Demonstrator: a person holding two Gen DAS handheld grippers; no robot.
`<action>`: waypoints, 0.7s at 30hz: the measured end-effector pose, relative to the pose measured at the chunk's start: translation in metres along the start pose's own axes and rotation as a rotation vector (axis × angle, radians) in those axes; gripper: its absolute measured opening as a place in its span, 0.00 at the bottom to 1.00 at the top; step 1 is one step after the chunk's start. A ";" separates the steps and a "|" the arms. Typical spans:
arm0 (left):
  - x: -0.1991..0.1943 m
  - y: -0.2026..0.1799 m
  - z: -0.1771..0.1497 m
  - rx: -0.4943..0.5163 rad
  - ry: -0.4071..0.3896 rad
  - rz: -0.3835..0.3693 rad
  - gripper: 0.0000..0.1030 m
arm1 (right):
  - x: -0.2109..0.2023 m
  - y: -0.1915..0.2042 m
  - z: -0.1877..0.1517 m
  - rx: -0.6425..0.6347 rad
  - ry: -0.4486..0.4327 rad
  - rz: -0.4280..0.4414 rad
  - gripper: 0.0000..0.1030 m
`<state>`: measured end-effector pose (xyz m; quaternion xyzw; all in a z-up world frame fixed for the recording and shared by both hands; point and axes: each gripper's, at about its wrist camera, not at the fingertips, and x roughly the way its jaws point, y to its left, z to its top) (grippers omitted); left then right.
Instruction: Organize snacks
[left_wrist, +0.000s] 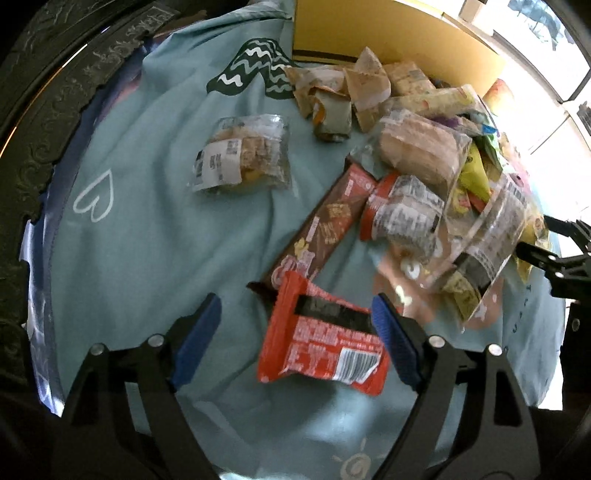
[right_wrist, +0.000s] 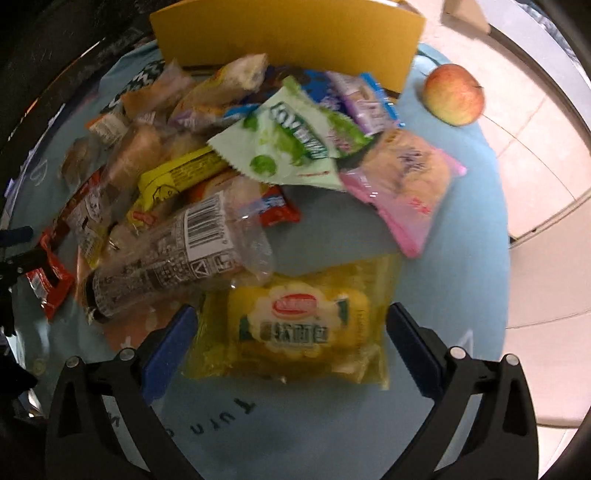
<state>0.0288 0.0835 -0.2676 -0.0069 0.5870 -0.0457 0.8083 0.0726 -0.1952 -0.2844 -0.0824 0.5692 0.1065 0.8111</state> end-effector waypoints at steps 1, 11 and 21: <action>-0.001 0.000 -0.002 0.005 0.006 -0.005 0.82 | 0.001 0.001 -0.001 -0.005 0.006 0.011 0.93; 0.018 -0.031 -0.012 0.183 0.043 0.004 0.83 | -0.008 -0.016 -0.006 0.030 0.009 0.039 0.75; 0.015 -0.047 -0.017 0.337 0.001 0.015 0.38 | -0.005 -0.015 -0.011 0.028 0.021 0.033 0.79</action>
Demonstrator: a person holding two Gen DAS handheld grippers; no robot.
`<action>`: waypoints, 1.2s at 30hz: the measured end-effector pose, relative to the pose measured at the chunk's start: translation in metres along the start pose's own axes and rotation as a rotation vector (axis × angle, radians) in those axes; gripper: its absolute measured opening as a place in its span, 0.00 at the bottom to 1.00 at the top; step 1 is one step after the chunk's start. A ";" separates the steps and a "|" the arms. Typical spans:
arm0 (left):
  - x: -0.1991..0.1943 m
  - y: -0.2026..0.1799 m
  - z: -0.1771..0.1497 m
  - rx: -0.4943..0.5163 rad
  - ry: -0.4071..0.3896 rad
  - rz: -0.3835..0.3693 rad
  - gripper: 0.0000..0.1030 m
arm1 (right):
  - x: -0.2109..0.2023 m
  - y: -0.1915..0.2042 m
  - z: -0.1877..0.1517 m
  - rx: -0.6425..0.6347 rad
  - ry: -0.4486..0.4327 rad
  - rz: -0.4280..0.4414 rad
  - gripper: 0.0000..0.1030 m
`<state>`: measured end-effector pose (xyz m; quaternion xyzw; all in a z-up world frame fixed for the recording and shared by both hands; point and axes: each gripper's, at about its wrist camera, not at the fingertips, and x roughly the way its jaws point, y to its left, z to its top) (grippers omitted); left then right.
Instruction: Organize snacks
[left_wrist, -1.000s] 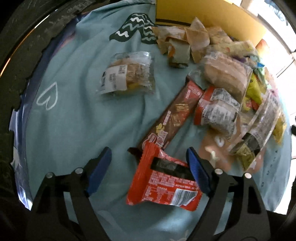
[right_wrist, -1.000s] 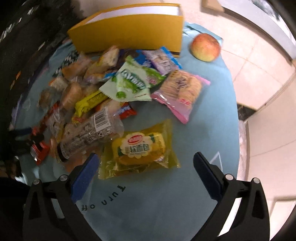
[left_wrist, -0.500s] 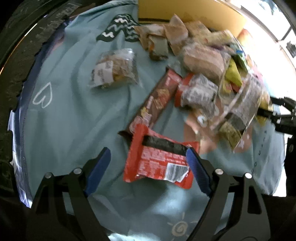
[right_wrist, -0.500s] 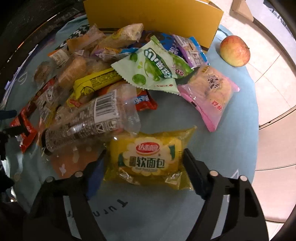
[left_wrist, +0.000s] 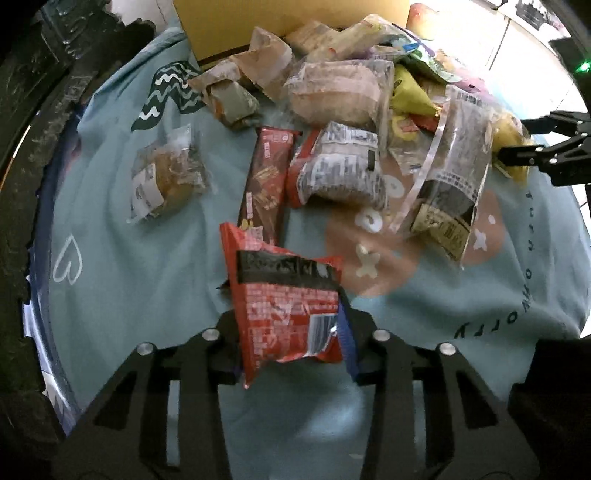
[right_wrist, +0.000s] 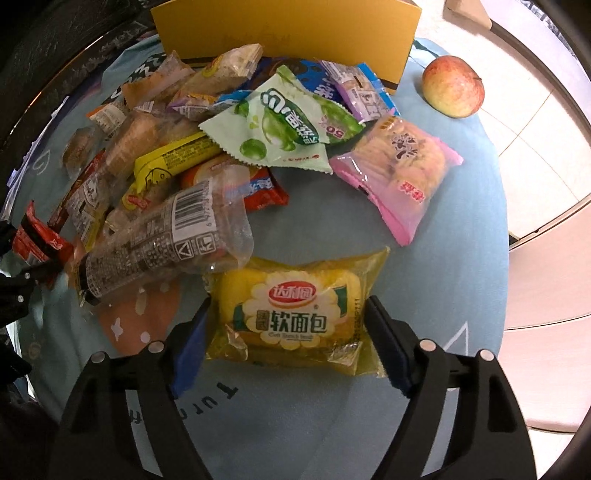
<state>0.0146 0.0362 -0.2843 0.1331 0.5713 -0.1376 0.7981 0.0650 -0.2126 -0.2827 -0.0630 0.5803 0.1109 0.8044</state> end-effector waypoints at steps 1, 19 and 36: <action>-0.001 0.004 0.000 -0.024 0.002 -0.009 0.38 | 0.000 0.000 -0.001 0.003 -0.001 0.002 0.79; -0.021 0.042 0.020 -0.182 -0.057 -0.118 0.52 | -0.006 -0.017 0.004 0.052 -0.011 0.025 0.78; -0.004 0.029 0.015 -0.196 -0.028 -0.340 0.85 | -0.001 -0.011 -0.010 0.067 0.016 0.016 0.85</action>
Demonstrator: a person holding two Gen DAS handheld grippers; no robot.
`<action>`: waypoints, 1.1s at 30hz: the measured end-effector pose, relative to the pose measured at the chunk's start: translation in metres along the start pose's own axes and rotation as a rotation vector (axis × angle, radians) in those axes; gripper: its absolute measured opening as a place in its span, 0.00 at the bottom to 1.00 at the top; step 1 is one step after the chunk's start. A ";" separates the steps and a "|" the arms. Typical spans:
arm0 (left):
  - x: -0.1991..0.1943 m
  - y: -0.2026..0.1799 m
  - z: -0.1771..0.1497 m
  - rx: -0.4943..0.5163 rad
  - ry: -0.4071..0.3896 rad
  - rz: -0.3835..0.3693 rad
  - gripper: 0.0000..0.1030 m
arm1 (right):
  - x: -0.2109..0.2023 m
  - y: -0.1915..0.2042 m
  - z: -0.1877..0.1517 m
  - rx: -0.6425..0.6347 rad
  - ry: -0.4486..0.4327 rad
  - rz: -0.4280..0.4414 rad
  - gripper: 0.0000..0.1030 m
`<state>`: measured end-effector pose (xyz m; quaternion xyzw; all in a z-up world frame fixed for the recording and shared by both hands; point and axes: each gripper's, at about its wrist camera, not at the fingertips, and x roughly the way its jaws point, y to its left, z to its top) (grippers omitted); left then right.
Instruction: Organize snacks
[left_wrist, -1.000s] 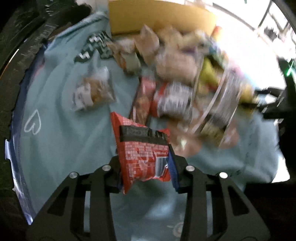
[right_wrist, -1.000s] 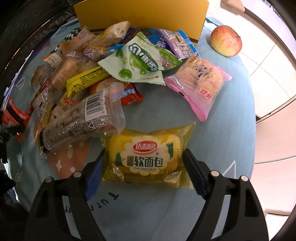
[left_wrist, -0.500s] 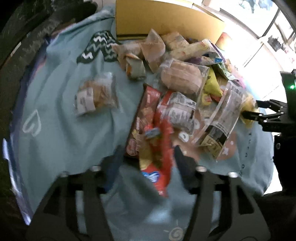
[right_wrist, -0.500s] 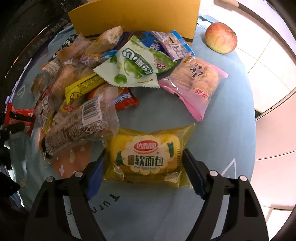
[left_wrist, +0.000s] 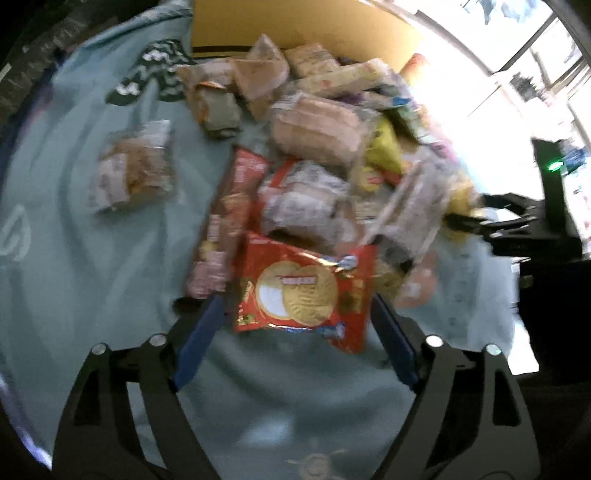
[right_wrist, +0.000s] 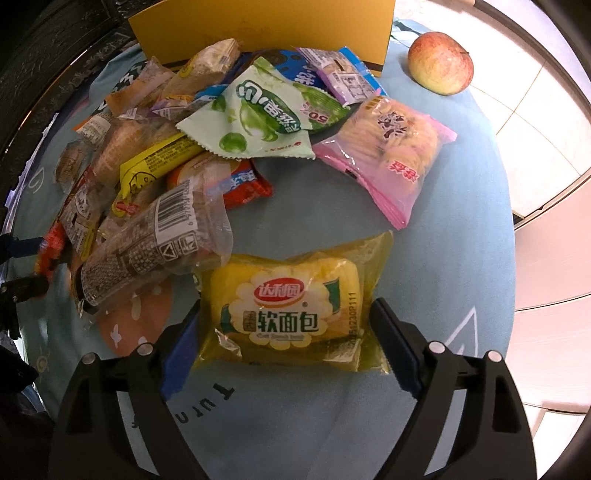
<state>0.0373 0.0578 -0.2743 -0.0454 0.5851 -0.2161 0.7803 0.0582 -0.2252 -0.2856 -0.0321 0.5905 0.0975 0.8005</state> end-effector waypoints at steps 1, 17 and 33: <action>0.000 0.000 0.001 -0.008 -0.006 -0.023 0.90 | 0.002 -0.001 0.002 -0.001 0.001 0.000 0.85; 0.024 -0.014 0.002 0.147 -0.015 0.074 0.52 | 0.016 0.001 0.010 -0.003 0.020 -0.002 0.88; 0.005 -0.018 0.008 0.162 -0.053 0.166 0.33 | 0.002 -0.010 0.010 0.039 -0.050 0.047 0.76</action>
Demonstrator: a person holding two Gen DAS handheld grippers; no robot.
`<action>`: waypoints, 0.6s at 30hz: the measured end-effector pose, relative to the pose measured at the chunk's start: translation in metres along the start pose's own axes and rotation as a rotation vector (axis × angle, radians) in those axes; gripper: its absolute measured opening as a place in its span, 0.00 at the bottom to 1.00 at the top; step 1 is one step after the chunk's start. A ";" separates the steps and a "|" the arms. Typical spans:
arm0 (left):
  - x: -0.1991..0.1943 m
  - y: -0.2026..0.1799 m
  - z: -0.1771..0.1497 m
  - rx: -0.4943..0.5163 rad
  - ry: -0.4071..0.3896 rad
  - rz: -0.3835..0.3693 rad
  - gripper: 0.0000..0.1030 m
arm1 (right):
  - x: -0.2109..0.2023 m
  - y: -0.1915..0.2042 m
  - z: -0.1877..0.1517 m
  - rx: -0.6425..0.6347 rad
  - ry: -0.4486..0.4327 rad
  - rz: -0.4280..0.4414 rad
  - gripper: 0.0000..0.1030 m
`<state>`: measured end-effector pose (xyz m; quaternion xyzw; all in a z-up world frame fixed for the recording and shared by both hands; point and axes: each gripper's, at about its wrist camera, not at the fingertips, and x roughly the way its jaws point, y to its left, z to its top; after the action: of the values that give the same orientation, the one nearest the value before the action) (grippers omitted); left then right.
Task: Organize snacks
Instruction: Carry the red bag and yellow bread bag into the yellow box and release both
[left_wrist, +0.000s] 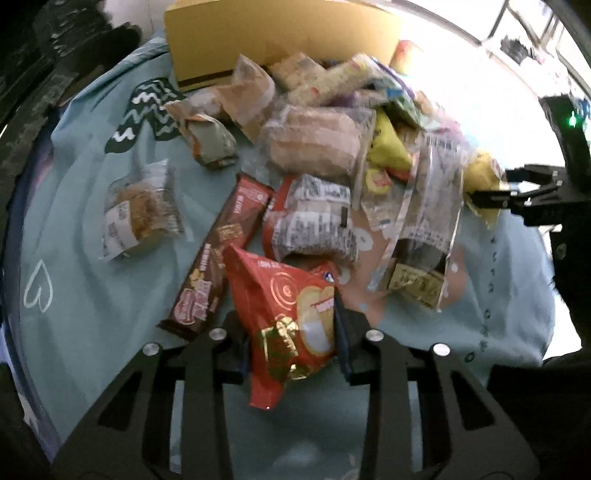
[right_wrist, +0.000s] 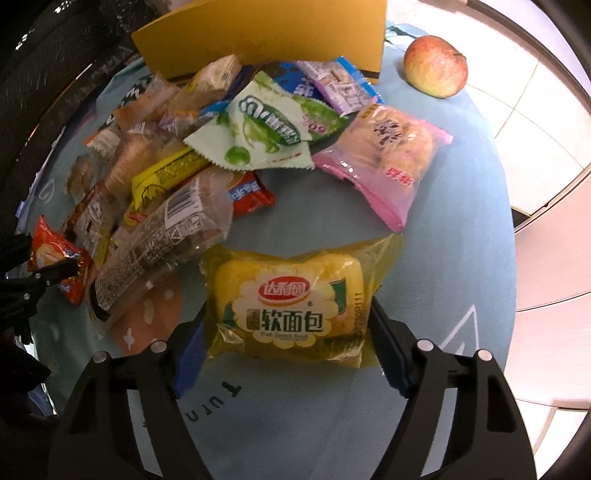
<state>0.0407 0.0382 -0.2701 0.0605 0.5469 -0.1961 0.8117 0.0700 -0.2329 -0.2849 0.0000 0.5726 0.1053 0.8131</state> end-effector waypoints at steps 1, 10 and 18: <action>-0.004 0.002 0.001 -0.014 -0.011 -0.007 0.33 | -0.003 -0.001 0.000 0.003 -0.006 0.001 0.76; -0.053 0.018 0.013 -0.107 -0.117 -0.039 0.32 | -0.060 -0.003 0.022 -0.003 -0.133 0.025 0.76; -0.100 0.016 0.055 -0.102 -0.246 -0.035 0.30 | -0.122 0.015 0.051 -0.039 -0.276 0.055 0.76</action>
<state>0.0620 0.0612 -0.1593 -0.0150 0.4537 -0.1880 0.8710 0.0754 -0.2332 -0.1516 0.0142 0.4529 0.1374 0.8808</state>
